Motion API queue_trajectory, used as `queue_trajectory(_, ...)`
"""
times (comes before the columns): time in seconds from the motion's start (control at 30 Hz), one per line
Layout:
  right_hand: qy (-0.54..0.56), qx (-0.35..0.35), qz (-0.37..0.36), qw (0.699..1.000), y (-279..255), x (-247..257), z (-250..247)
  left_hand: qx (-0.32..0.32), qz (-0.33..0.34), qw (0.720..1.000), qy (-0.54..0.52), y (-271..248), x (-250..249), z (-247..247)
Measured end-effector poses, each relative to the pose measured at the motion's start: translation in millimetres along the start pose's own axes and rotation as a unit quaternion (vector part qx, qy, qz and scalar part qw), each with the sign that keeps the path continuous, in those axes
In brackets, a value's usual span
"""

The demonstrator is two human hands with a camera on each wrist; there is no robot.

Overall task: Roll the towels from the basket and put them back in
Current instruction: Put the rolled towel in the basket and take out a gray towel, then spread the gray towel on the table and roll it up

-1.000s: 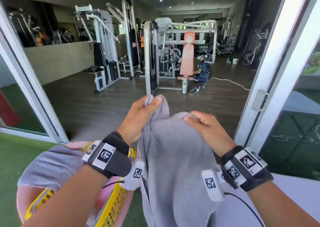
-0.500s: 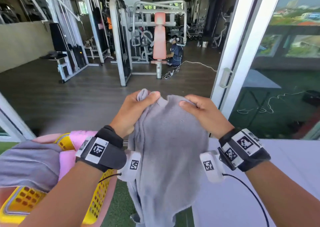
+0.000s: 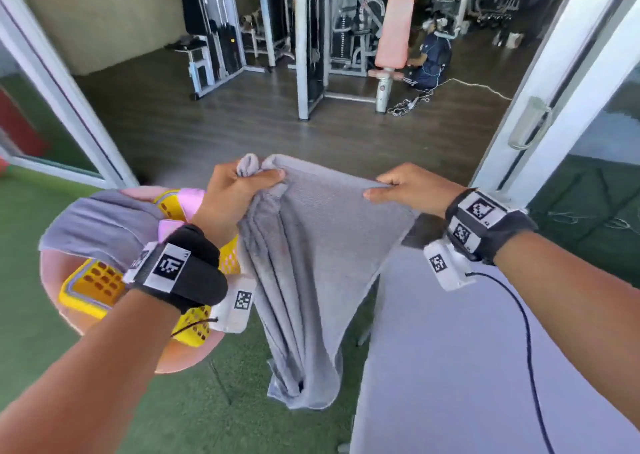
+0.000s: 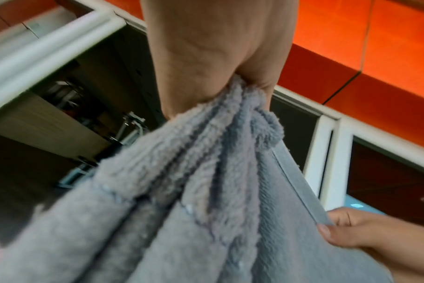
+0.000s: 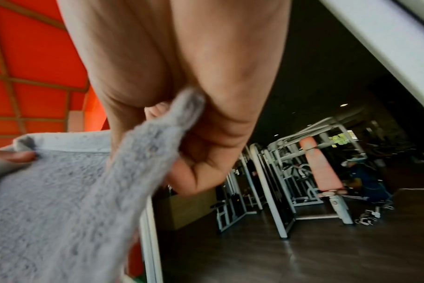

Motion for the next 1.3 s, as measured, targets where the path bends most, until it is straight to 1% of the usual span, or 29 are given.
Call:
queue_trajectory(0.07,-0.057,0.050,0.000,0.997,28,-10,9,-0.086,-0.003,0.996,0.010,-16,16,-20)
queue_trajectory(0.13,-0.117,0.086,-0.007,0.989,57,-17,24,-0.155,0.010,0.988,0.012,-33,30,-32)
queue_trajectory(0.17,-0.120,0.083,-0.007,0.989,72,-22,31,-0.174,0.016,0.984,0.018,-42,38,-33)
queue_trajectory(0.23,-0.088,0.041,-0.002,0.995,101,-34,34,-0.176,0.011,0.983,0.041,-62,55,-22)
queue_trajectory(0.3,-0.077,0.003,0.005,0.997,120,-54,31,-0.174,-0.030,0.980,0.091,-84,92,-13)
queue_trajectory(0.37,-0.093,-0.016,0.000,0.996,127,-81,25,-0.187,-0.095,0.966,0.149,-119,144,-11)
queue_trajectory(0.43,-0.113,-0.013,0.002,0.994,125,-121,22,-0.202,-0.174,0.941,0.210,-161,204,-8)
queue_trajectory(0.47,-0.139,-0.005,0.009,0.990,124,-145,23,-0.198,-0.216,0.920,0.260,-182,228,-1)
queue_trajectory(0.53,-0.185,0.023,0.027,0.982,112,-196,31,-0.158,-0.294,0.877,0.346,-224,270,32)
queue_trajectory(0.57,-0.210,0.046,0.029,0.976,102,-222,38,-0.125,-0.321,0.874,0.343,-240,289,59)
queue_trajectory(0.6,-0.238,0.078,0.037,0.968,86,-246,47,-0.087,-0.339,0.878,0.327,-253,308,91)
queue_trajectory(0.63,-0.260,0.111,0.052,0.958,66,-273,53,-0.053,-0.340,0.884,0.315,-261,322,126)
queue_trajectory(0.7,-0.301,0.163,0.091,0.935,22,-327,56,0.008,-0.315,0.896,0.313,-264,335,196)
queue_trajectory(0.77,-0.325,0.160,0.137,0.922,-18,-375,39,0.069,-0.295,0.912,0.277,-263,342,270)
queue_trajectory(0.8,-0.337,0.150,0.166,0.915,-35,-398,26,0.111,-0.304,0.913,0.248,-263,343,309)
queue_trajectory(0.83,-0.358,0.147,0.197,0.901,-53,-424,9,0.153,-0.301,0.916,0.217,-263,348,348)
queue_trajectory(0.87,-0.386,0.156,0.231,0.879,-73,-453,-5,0.213,-0.299,0.908,0.200,-266,347,386)
queue_trajectory(0.9,-0.419,0.167,0.267,0.852,-95,-478,-21,0.287,-0.283,0.897,0.183,-271,342,424)
queue_trajectory(0.93,-0.446,0.177,0.301,0.824,-119,-500,-34,0.371,-0.265,0.873,0.169,-279,327,454)
queue_trajectory(0.97,-0.460,0.181,0.340,0.800,-142,-512,-45,0.445,-0.239,0.850,0.150,-292,324,483)
queue_trajectory(1.0,-0.461,0.158,0.356,0.797,-158,-517,-50,0.496,-0.233,0.823,0.151,-304,318,498)
queue_trajectory(1.03,-0.461,0.125,0.350,0.806,-168,-515,-49,0.514,-0.224,0.812,0.164,-311,319,501)
queue_trajectory(1.07,-0.439,0.098,0.337,0.828,-174,-514,-39,0.483,-0.204,0.823,0.217,-305,323,491)
queue_trajectory(1.1,-0.386,0.094,0.321,0.860,-176,-509,-17,0.430,-0.160,0.840,0.291,-294,329,472)
queue_trajectory(1.13,-0.327,0.115,0.303,0.888,-178,-505,14,0.386,-0.119,0.831,0.383,-285,333,447)
queue_trajectory(1.17,-0.275,0.139,0.279,0.909,-181,-499,45,0.368,-0.095,0.801,0.463,-283,344,425)
queue_trajectory(1.2,-0.228,0.147,0.269,0.924,-184,-491,71,0.387,-0.085,0.758,0.517,-287,355,406)
queue_trajectory(1.23,-0.193,0.146,0.276,0.930,-188,-490,91,0.420,-0.073,0.716,0.553,-293,368,392)
queue_trajectory(1.3,-0.171,0.130,0.302,0.929,-197,-491,110,0.461,-0.040,0.670,0.581,-303,383,379)
Point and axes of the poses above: each hand's wrist, its own y-axis towards the middle knuckle, its own z-axis out of the palm, x = y × z, the point moved 10 cm from there along y, towards the middle knuckle, and after that the axes turned 5 degrees about y, right-handed, at the moved point
